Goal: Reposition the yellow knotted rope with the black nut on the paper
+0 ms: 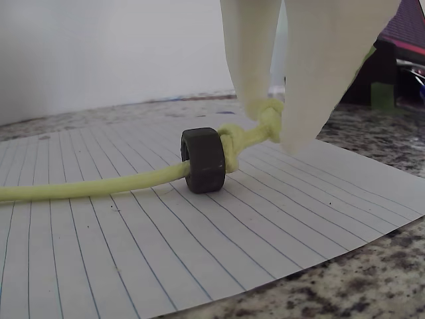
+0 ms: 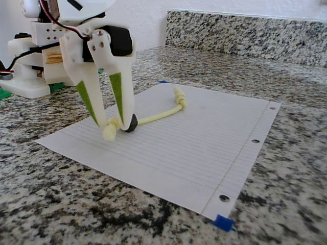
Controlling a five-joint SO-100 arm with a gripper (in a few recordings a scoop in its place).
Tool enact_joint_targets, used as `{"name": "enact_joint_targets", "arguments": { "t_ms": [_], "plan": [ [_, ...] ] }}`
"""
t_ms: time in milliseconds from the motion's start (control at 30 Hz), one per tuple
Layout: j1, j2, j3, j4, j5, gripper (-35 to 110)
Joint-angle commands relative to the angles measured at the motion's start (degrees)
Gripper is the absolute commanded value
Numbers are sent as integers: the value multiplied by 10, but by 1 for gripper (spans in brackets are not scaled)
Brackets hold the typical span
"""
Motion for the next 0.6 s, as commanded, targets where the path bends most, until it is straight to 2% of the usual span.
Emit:
{"name": "enact_joint_targets", "arguments": {
  "t_ms": [0,133,333,467,567],
  "plan": [
    [-4,-2,-19,-5,-5,39],
    [-6,-2,-19,-5,-5,37],
    [-6,0,-18,-5,-11,12],
    [-4,2,-18,-5,-20,4],
    [-4,4,-18,-4,-22,5]
  ]
}}
